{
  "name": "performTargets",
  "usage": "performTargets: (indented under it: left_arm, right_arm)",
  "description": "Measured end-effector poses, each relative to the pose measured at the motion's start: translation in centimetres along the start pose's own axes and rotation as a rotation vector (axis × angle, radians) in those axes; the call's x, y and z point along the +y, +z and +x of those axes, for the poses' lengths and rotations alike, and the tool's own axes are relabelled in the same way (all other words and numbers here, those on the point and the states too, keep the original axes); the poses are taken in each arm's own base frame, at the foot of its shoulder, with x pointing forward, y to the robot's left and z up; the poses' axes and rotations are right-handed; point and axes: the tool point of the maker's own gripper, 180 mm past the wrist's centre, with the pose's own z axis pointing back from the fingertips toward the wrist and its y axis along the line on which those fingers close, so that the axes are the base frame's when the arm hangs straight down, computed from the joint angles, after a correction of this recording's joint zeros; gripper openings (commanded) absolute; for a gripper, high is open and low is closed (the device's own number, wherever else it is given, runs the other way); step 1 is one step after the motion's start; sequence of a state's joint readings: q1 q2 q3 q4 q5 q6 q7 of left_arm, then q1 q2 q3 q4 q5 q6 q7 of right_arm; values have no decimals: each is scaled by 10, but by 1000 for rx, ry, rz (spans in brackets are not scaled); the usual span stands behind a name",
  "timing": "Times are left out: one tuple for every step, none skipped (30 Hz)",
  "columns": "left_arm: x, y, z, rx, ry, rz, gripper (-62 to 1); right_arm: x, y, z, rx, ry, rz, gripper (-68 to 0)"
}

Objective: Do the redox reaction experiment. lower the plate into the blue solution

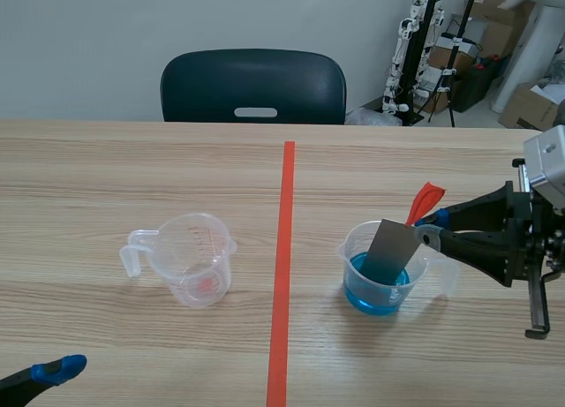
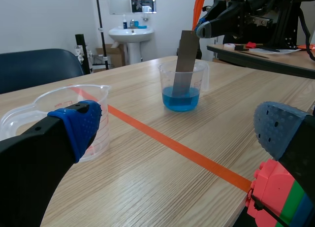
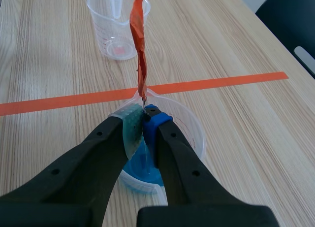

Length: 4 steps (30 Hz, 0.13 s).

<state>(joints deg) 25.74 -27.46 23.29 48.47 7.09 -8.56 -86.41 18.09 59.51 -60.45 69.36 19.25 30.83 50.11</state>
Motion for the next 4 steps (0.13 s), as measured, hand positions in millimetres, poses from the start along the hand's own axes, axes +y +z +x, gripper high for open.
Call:
performTargets:
  left_arm:
    - [0,0,0,0,0,0,14]
    - [0,0,0,0,0,0,14]
    - [0,0,0,0,0,0,14]
    - [0,0,0,0,0,0,14]
  right_arm:
    - [0,0,0,0,0,0,-667]
    - [0,0,0,0,0,0,-667]
    - [0,0,0,0,0,0,-667]
    - [0,0,0,0,0,0,-667]
